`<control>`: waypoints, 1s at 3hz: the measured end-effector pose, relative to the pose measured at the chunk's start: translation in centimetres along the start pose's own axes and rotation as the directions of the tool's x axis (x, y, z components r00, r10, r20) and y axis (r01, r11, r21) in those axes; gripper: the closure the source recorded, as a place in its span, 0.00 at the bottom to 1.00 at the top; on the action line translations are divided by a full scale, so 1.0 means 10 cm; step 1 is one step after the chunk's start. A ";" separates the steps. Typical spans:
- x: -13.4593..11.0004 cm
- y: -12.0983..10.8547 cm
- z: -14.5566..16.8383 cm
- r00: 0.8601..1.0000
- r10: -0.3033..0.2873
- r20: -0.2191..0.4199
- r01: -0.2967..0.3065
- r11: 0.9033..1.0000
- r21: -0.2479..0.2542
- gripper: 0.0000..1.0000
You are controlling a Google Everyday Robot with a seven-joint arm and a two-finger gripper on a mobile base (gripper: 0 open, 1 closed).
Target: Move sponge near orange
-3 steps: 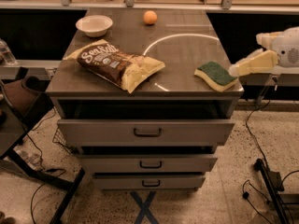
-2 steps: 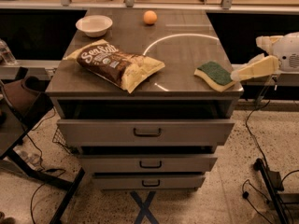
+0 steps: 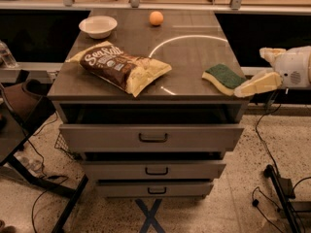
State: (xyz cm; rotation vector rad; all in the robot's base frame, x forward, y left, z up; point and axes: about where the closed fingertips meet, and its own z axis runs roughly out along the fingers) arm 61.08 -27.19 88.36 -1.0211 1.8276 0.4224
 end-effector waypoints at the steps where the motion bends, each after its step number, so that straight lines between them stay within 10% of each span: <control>1: 0.16 0.03 0.23 0.999 -0.005 -0.051 0.005 1.000 -0.007 0.00; 2: 0.25 0.05 0.35 0.997 0.004 -0.080 -0.005 1.000 -0.018 0.00; 3: 0.35 0.07 0.44 0.995 0.030 -0.099 -0.033 0.999 -0.035 0.26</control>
Offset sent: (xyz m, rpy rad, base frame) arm 0.0142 0.0145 -0.0533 -0.0798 0.0887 -0.0070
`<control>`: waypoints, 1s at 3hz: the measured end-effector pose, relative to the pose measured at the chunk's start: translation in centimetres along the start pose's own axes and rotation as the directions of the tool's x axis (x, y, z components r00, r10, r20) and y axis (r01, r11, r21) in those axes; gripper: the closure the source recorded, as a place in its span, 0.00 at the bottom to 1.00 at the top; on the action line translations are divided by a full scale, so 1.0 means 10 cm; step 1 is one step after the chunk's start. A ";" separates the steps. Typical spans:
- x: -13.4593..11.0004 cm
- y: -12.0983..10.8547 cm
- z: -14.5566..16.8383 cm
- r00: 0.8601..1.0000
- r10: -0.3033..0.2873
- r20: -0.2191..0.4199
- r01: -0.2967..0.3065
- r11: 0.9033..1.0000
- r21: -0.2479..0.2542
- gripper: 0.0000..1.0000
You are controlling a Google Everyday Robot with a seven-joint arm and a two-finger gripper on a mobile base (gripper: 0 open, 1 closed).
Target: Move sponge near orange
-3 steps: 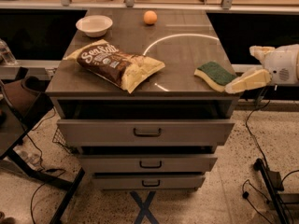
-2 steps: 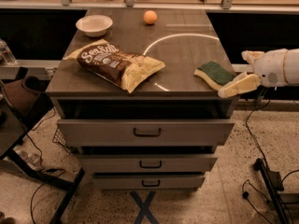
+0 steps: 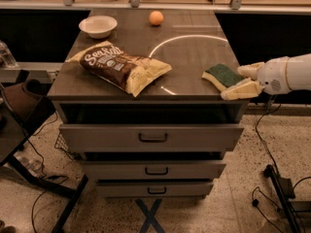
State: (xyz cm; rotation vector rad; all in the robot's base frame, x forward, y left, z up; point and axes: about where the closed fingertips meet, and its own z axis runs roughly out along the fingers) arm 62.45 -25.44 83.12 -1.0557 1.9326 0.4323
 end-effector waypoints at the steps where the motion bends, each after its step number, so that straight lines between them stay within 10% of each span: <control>1: -0.01 0.01 0.02 1.000 -0.002 0.001 0.002 1.000 -0.003 0.48; 3: -0.01 0.02 0.06 1.000 -0.003 0.002 0.003 1.000 -0.010 1.00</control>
Offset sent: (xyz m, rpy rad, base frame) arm 0.0004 0.0020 -0.0004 0.0007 -0.0004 0.0037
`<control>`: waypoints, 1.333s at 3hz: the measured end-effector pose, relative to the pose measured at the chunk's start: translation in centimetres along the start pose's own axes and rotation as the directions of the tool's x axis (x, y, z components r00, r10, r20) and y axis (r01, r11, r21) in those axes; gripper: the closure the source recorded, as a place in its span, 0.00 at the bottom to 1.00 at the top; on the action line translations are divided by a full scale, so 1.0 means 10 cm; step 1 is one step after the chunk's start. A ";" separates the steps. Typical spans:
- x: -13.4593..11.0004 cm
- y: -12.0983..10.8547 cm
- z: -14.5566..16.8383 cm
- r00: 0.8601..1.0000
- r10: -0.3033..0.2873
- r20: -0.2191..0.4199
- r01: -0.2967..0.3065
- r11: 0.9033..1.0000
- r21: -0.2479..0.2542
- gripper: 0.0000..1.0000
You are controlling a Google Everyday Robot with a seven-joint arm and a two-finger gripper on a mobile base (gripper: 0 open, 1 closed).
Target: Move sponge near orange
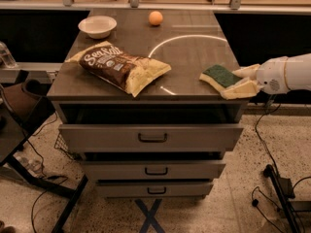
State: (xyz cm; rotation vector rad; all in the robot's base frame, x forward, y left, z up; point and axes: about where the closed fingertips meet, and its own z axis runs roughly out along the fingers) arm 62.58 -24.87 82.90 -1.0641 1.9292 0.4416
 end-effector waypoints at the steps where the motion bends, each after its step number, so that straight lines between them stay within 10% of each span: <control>1: 0.00 0.00 0.01 1.000 0.000 0.000 0.000 1.000 -0.001 1.00; 4: 0.00 0.00 0.01 1.000 0.000 0.000 0.000 1.000 -0.001 1.00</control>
Offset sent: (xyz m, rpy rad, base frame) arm -0.0089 -0.0031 0.0383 -0.0841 0.0412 -0.0025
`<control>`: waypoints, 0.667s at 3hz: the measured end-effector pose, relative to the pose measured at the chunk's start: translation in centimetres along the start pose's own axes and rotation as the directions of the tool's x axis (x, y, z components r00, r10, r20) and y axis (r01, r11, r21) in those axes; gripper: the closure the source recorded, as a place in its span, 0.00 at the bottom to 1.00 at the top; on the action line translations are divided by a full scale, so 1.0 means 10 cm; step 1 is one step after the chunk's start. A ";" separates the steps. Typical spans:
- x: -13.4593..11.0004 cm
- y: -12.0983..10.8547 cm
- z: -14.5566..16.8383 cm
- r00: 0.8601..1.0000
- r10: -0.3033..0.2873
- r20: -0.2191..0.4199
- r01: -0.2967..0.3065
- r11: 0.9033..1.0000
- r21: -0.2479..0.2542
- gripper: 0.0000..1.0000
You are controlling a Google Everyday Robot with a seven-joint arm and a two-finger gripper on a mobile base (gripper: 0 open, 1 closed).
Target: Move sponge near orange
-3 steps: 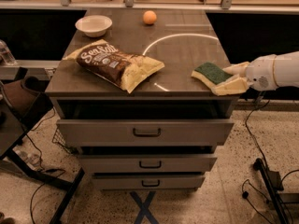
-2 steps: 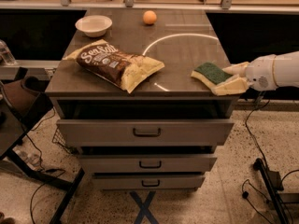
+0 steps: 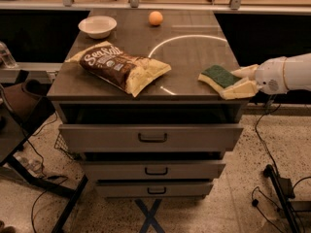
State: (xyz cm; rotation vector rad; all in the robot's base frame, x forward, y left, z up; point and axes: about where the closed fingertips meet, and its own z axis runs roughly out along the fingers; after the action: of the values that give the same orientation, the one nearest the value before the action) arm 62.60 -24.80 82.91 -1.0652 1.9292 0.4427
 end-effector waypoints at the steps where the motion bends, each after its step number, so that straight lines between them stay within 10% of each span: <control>1: 0.00 0.00 0.00 1.000 0.000 0.000 0.000 1.000 0.000 1.00; 2: -0.01 0.00 0.00 1.000 0.000 0.000 0.000 1.000 0.000 1.00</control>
Offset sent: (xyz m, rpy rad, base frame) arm 0.0300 -0.0210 0.2855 -0.5990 0.0955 -0.1175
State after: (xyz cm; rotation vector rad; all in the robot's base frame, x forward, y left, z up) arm 62.60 -24.80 82.97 -1.0653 1.9294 0.4424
